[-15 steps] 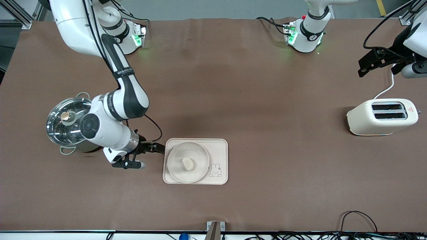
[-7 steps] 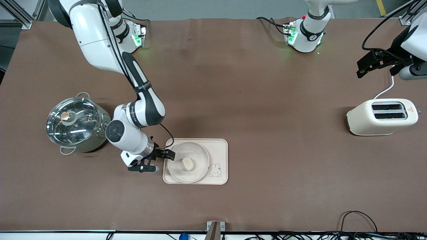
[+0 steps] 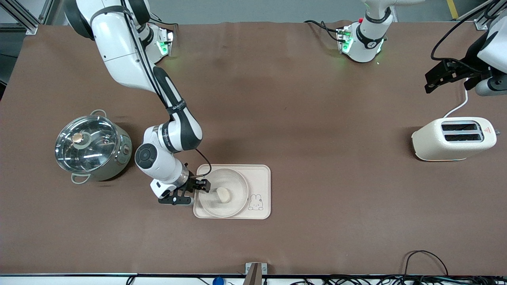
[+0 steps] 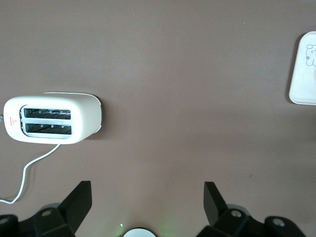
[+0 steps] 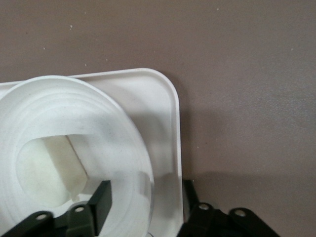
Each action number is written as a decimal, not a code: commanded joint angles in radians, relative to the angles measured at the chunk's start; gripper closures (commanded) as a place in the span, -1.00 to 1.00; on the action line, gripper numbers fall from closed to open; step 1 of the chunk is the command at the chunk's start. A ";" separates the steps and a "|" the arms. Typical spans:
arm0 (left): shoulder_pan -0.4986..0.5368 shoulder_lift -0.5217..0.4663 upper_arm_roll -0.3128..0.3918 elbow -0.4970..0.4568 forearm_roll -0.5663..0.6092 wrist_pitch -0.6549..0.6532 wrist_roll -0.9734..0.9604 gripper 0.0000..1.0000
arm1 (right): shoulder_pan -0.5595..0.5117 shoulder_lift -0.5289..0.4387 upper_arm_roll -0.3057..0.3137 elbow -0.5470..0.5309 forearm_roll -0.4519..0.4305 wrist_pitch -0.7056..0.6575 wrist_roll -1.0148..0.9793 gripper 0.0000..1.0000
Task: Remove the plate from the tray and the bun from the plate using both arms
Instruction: 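Close the right gripper on the plate rim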
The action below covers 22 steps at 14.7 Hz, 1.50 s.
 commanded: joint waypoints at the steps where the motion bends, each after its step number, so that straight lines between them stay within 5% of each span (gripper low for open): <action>1: 0.000 0.014 -0.003 0.005 0.024 0.002 0.007 -1.00 | 0.005 0.019 -0.004 0.021 0.016 0.012 0.006 -0.11; 9: -0.015 0.015 -0.005 0.002 0.024 0.016 0.004 -1.00 | 0.003 0.025 -0.003 0.020 0.016 0.013 0.005 0.27; 16: -0.010 0.014 -0.011 0.005 0.022 0.015 -0.009 -1.00 | 0.006 0.031 -0.003 0.020 0.016 0.041 0.002 0.90; 22: -0.016 0.012 -0.013 0.008 0.018 0.015 -0.011 -1.00 | 0.000 0.020 0.017 0.020 0.031 0.055 0.003 0.99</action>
